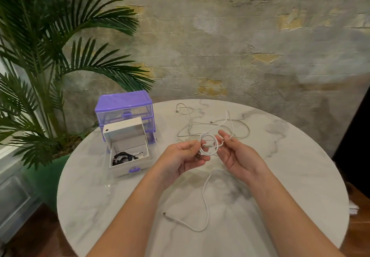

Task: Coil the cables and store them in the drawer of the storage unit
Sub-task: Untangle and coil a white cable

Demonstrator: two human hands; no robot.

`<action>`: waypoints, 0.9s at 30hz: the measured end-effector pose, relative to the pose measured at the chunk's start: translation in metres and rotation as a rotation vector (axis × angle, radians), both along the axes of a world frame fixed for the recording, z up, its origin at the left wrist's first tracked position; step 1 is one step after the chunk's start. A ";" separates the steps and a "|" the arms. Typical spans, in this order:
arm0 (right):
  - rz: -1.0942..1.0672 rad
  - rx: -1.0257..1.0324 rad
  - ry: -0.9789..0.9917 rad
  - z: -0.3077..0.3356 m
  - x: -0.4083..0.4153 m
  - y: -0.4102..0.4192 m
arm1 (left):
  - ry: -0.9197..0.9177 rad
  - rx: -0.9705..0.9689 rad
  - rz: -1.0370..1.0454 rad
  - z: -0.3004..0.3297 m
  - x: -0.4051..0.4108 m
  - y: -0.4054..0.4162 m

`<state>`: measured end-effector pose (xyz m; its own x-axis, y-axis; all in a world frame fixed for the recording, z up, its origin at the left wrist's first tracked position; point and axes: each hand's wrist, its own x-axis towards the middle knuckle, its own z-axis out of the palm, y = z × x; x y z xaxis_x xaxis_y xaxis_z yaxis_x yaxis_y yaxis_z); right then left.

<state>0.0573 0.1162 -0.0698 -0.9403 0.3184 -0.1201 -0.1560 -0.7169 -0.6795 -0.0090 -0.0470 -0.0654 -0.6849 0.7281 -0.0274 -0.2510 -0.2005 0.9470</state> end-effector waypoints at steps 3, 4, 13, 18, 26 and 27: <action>0.110 0.124 -0.031 0.002 0.001 -0.005 | 0.055 -0.047 0.023 -0.002 0.001 0.001; 0.138 0.163 -0.034 0.004 0.002 -0.006 | 0.080 -0.060 0.052 -0.003 0.001 0.002; 0.101 0.321 0.103 0.007 0.001 -0.024 | 0.151 -0.012 0.238 -0.006 -0.003 0.006; -0.023 0.628 0.009 0.000 -0.002 -0.024 | 0.112 0.054 0.318 -0.009 -0.009 0.007; -0.349 1.091 -0.196 -0.013 -0.009 -0.013 | 0.013 0.356 0.526 0.000 -0.029 -0.008; -0.418 1.124 -0.227 -0.014 -0.010 -0.011 | -0.015 0.404 0.545 0.001 -0.030 -0.010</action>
